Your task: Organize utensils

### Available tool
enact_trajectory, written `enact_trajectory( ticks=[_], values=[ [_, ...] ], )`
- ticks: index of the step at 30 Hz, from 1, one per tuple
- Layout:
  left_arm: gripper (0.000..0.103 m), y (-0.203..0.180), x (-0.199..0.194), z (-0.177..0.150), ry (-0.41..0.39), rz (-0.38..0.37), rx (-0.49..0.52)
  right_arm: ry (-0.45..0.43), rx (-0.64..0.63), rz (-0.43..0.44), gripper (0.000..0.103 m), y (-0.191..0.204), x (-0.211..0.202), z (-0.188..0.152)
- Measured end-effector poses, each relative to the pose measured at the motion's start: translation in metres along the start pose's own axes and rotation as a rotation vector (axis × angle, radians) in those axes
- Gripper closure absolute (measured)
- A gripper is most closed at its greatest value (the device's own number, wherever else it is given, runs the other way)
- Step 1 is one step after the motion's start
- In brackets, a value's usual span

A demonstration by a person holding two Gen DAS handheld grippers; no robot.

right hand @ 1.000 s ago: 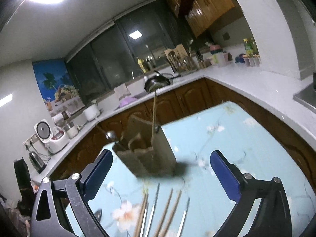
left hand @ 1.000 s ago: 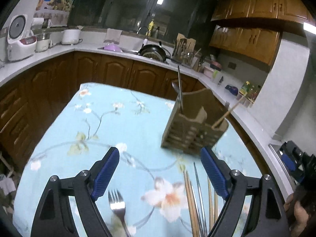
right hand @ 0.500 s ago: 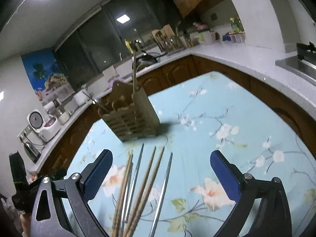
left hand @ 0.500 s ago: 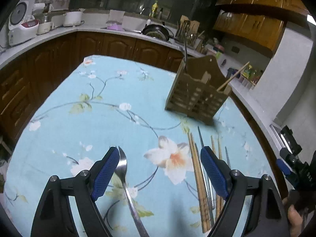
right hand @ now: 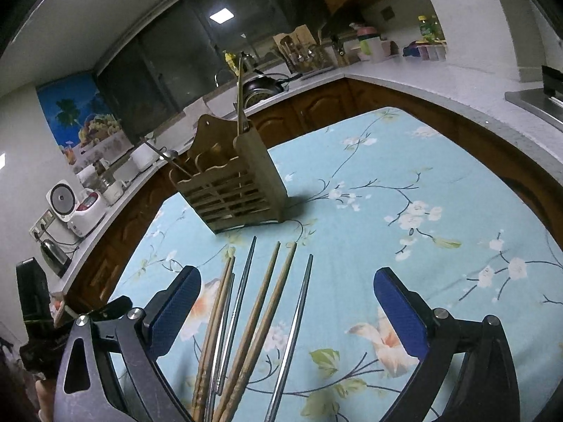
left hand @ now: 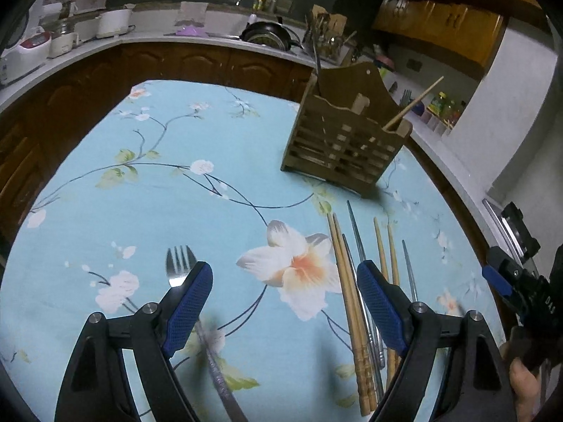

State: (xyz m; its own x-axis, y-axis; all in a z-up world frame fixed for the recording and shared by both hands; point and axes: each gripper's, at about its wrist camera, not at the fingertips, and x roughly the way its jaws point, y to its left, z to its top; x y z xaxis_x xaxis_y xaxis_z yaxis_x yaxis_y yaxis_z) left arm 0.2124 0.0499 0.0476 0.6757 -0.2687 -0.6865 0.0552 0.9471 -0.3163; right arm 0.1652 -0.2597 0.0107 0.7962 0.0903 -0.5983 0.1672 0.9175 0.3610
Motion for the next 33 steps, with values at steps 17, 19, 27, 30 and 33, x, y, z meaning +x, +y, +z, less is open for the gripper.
enact_trajectory(
  ticks=[17, 19, 27, 30, 33],
  values=[
    [0.03, -0.033, 0.071, 0.042, 0.097, 0.039, 0.064, 0.136, -0.007, -0.008, 0.054, 0.001, 0.059, 0.02],
    [0.034, -0.036, 0.084, 0.046, 0.114, 0.036, 0.077, 0.161, -0.019, -0.009, 0.059, 0.003, 0.07, 0.021],
    [0.041, -0.053, 0.134, 0.057, 0.179, 0.035, 0.145, 0.214, -0.017, -0.021, 0.07, 0.0, 0.097, 0.02],
    [0.051, -0.057, 0.155, 0.056, 0.215, 0.047, 0.17, 0.224, -0.013, -0.027, 0.072, -0.003, 0.1, 0.02],
    [0.057, -0.061, 0.171, 0.052, 0.222, 0.059, 0.2, 0.23, -0.012, -0.032, 0.073, -0.006, 0.104, 0.021]
  ],
)
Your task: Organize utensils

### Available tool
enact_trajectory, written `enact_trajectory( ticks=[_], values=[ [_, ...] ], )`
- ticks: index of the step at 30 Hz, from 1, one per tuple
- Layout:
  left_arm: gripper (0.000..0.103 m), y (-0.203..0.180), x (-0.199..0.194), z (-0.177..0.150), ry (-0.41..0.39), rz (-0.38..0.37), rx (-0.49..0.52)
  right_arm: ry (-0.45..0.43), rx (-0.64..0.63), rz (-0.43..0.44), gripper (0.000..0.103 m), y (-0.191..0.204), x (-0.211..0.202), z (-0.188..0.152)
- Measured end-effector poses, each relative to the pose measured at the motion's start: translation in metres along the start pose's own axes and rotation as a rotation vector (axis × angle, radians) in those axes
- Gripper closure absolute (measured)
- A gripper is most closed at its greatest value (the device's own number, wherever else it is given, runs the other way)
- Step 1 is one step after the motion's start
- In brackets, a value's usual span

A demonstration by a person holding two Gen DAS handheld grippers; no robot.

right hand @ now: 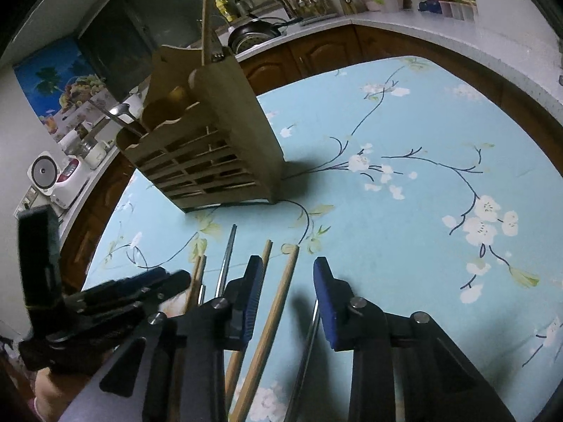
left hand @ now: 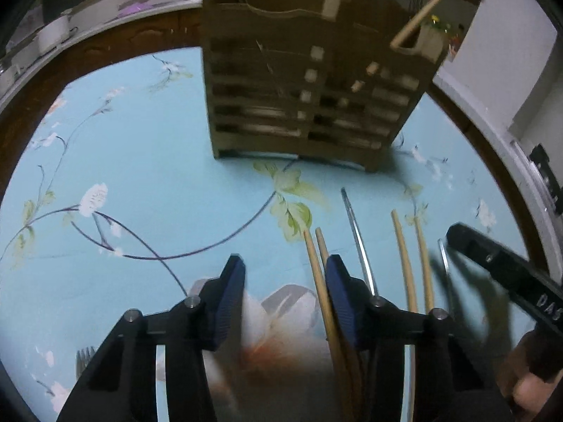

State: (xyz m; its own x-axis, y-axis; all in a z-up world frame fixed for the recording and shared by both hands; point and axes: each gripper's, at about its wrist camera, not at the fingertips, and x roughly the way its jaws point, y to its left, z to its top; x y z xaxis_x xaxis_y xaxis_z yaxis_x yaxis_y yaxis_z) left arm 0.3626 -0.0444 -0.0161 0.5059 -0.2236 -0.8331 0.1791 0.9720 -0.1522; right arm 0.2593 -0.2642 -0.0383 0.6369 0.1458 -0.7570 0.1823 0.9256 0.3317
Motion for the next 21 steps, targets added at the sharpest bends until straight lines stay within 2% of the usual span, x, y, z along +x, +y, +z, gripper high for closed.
enact_trajectory(
  ticks=[2, 8, 12, 16, 18, 20, 21],
  values=[
    [0.058, -0.006, 0.004, 0.0, -0.001, 0.032, 0.041, 0.004, 0.0, -0.002, 0.073, 0.0, 0.003, 0.001],
    [0.067, -0.004, 0.001, -0.007, 0.018, 0.04, 0.104, 0.032, -0.028, 0.001, 0.074, 0.007, 0.013, 0.002],
    [0.068, 0.0, -0.003, -0.008, 0.023, 0.016, 0.097, 0.07, -0.082, -0.039, 0.079, 0.015, 0.029, 0.001],
    [0.071, -0.007, 0.003, -0.006, 0.011, 0.038, 0.109, 0.063, -0.176, -0.104, 0.08, 0.029, 0.036, 0.001],
    [0.079, -0.01, 0.003, -0.006, -0.001, 0.052, 0.124, 0.06, -0.221, -0.138, 0.082, 0.034, 0.038, -0.001],
    [0.094, -0.013, 0.004, -0.007, -0.009, 0.039, 0.127, 0.057, -0.23, -0.158, 0.092, 0.034, 0.037, -0.001],
    [0.095, -0.011, 0.003, -0.008, -0.013, 0.038, 0.126, 0.058, -0.224, -0.151, 0.093, 0.032, 0.037, -0.001]
  ],
)
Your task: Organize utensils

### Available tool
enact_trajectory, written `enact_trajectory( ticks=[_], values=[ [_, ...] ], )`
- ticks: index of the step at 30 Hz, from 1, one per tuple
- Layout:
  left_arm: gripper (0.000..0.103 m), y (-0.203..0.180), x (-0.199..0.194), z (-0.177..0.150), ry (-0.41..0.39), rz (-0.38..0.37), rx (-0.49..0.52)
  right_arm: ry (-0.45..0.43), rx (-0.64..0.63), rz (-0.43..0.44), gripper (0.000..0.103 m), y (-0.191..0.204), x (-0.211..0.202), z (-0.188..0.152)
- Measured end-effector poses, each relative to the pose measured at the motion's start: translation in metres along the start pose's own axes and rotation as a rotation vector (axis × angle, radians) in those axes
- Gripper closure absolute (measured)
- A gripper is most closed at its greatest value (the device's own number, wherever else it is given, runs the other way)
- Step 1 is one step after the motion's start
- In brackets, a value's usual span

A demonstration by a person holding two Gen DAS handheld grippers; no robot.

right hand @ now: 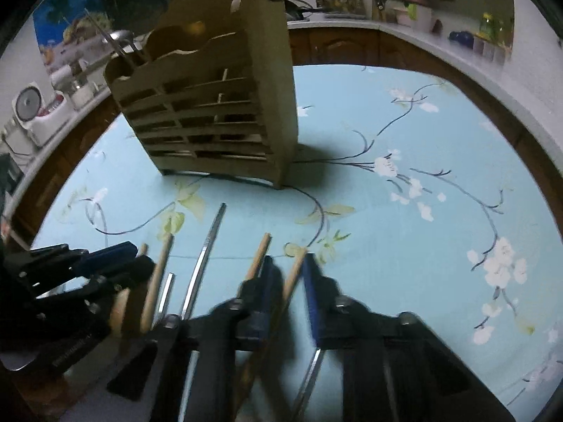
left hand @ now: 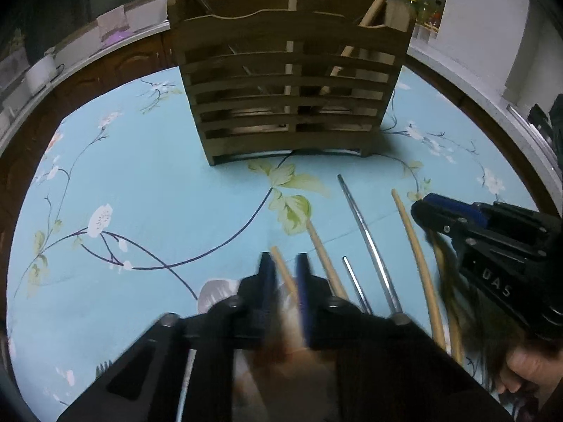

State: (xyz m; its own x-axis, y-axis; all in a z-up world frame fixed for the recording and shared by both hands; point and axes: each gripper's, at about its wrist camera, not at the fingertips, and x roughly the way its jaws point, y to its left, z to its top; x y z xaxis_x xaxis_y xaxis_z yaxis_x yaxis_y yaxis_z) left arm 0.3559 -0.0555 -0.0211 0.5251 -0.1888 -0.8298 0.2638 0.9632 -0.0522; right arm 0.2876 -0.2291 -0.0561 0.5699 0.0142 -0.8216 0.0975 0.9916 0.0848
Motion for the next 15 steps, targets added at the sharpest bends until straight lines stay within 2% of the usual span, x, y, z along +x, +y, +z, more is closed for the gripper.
enact_trajectory(
  ticks=[7, 11, 15],
  values=[
    [0.1, 0.018, -0.02, -0.006, -0.029, -0.056, -0.067, -0.025, 0.093, 0.097, 0.098, -0.011, -0.022, 0.001],
    [0.1, 0.028, -0.053, -0.013, -0.084, -0.108, -0.104, -0.08, 0.123, 0.168, 0.098, -0.012, -0.055, 0.005],
    [0.1, 0.039, -0.095, -0.021, -0.154, -0.159, -0.134, -0.16, 0.11, 0.202, 0.098, -0.005, -0.094, 0.011]
  ],
)
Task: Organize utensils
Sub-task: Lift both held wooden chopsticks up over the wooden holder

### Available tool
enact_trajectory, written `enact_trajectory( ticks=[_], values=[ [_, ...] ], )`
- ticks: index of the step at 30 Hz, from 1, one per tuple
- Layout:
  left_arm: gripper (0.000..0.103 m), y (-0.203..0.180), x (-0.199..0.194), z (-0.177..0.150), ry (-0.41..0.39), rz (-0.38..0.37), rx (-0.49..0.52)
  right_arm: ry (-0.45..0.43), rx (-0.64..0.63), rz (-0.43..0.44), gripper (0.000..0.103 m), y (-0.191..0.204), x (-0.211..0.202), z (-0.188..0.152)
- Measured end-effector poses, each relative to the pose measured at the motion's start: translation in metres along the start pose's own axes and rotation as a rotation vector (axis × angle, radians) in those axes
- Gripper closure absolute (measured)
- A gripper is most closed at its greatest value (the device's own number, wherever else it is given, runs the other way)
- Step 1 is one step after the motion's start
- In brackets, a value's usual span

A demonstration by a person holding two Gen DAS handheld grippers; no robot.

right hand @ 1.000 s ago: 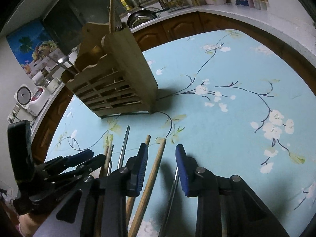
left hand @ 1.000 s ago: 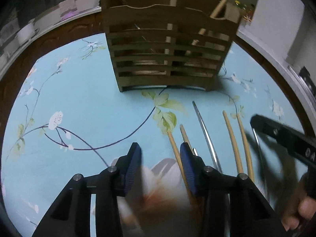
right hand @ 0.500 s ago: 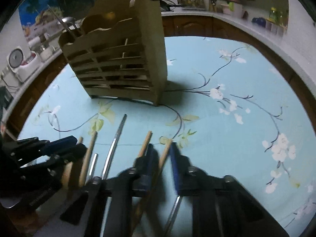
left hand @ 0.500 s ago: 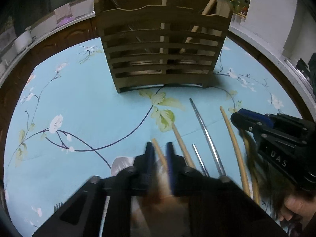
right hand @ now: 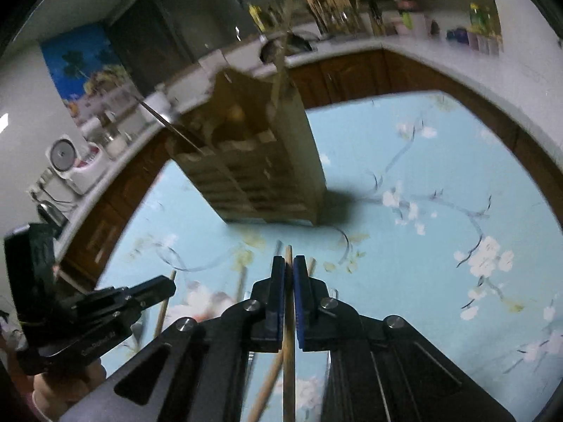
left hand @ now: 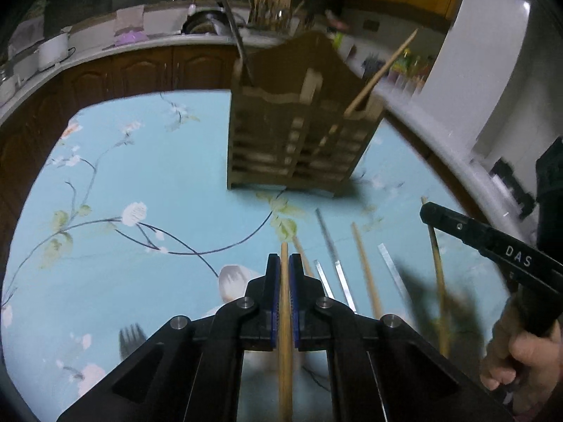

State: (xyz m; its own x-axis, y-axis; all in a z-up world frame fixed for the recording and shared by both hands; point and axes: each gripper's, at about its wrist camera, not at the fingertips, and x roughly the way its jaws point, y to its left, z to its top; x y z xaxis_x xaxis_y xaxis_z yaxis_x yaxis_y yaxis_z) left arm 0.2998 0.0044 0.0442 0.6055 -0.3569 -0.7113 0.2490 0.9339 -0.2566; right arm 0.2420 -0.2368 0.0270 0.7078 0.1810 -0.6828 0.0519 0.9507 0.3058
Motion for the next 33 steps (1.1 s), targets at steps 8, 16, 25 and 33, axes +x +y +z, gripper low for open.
enact_trajectory(
  ticks=[8, 16, 25, 33],
  values=[
    [0.1, 0.007, -0.08, -0.006, -0.144, -0.059, -0.026, -0.135, -0.027, 0.051, 0.098, 0.024, -0.059, 0.019],
    [0.1, 0.009, -0.136, -0.018, -0.227, -0.068, -0.003, -0.229, -0.062, 0.043, 0.098, 0.038, -0.096, 0.031],
    [0.1, 0.009, -0.156, -0.017, -0.284, -0.068, -0.002, -0.28, -0.072, 0.043, 0.098, 0.042, -0.106, 0.04],
    [0.1, 0.012, -0.152, -0.009, -0.313, -0.068, -0.015, -0.297, -0.069, 0.035, 0.098, 0.038, -0.105, 0.046]
  ],
)
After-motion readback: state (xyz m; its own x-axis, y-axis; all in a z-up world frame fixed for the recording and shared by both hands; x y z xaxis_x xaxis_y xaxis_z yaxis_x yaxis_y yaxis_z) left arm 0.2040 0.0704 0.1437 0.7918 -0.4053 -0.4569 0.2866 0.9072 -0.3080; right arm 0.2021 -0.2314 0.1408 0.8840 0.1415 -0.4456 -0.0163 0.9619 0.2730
